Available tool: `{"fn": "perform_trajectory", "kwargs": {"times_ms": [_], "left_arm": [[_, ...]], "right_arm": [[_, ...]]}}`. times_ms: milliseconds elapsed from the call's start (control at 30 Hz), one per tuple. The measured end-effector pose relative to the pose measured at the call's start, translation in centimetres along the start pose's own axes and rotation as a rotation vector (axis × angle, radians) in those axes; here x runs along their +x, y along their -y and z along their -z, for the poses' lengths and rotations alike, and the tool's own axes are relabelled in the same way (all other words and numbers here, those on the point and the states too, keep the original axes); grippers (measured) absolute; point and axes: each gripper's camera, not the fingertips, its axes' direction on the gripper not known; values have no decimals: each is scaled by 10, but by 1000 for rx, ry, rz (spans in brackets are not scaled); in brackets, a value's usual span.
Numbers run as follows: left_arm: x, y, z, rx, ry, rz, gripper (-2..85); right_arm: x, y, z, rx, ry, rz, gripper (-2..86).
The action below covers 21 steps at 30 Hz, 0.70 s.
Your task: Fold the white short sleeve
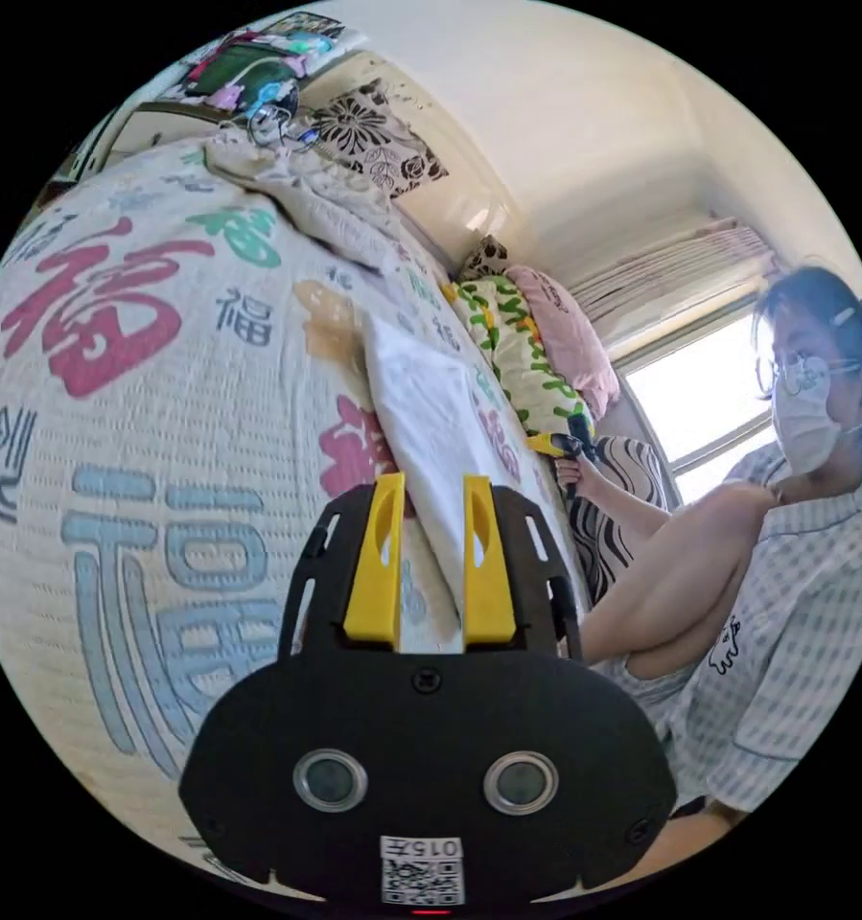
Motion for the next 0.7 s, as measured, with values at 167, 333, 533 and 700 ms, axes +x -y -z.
{"fn": "perform_trajectory", "kwargs": {"times_ms": [167, 333, 533, 700], "left_arm": [[-35, 72, -25, 28, -26, 1, 138], [-63, 104, -58, -36, -75, 57, 138], [-63, 115, -94, -113, -172, 27, 126], [-73, 117, -104, -160, -251, 75, 70]], "right_arm": [[22, 58, -38, -50, -32, 49, 121], [41, 84, -72, -142, -60, 46, 113], [52, 97, -107, -221, 28, 77, 84], [63, 88, -110, -222, 105, 71, 66]]}}
